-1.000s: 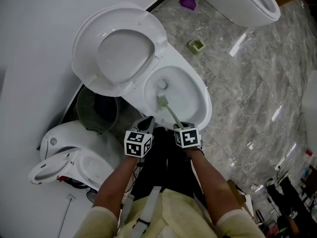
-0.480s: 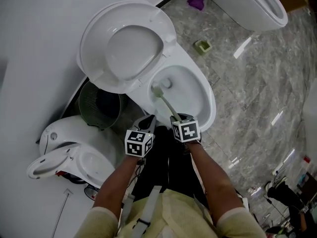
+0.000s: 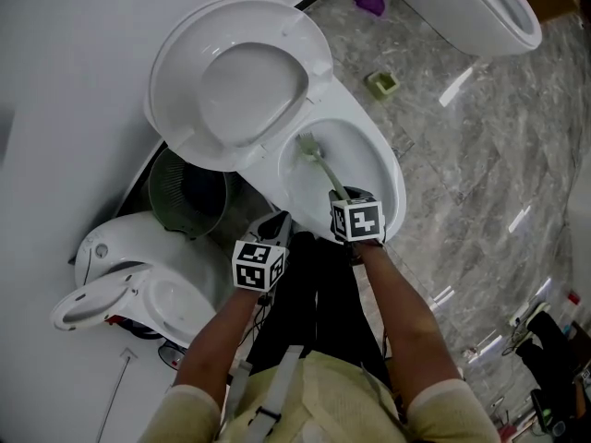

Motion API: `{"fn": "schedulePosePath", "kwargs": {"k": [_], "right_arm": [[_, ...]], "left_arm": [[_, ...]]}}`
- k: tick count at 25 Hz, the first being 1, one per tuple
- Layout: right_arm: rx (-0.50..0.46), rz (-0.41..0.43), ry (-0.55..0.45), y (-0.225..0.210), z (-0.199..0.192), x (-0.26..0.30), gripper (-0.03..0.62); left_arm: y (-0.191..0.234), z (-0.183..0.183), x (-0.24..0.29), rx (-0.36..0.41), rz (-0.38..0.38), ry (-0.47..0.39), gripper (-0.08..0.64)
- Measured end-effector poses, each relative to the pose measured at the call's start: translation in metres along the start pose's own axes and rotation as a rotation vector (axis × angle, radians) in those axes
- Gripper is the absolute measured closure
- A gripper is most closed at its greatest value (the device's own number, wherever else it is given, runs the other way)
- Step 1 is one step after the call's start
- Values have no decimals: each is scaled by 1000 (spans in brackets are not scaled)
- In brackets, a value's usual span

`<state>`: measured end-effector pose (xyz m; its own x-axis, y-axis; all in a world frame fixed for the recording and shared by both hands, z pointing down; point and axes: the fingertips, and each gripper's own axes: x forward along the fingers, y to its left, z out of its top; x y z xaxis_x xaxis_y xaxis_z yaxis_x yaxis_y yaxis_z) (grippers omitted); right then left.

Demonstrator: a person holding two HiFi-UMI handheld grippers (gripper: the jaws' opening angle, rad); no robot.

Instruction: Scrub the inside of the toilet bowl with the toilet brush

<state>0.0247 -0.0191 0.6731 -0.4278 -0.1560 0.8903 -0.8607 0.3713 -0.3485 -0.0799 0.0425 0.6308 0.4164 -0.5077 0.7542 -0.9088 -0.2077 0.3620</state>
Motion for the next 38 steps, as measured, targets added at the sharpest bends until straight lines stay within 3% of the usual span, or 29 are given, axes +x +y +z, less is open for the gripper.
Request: {"fn": "schedulePosePath", "kwargs": {"k": [16, 38], "right_arm": [[101, -113, -5, -70, -21, -27, 486], [119, -197, 72, -95, -104, -76, 486]], "left_arm": [[-16, 11, 10, 56, -40, 21, 546], [-36, 14, 14, 107, -85, 36, 546]]}}
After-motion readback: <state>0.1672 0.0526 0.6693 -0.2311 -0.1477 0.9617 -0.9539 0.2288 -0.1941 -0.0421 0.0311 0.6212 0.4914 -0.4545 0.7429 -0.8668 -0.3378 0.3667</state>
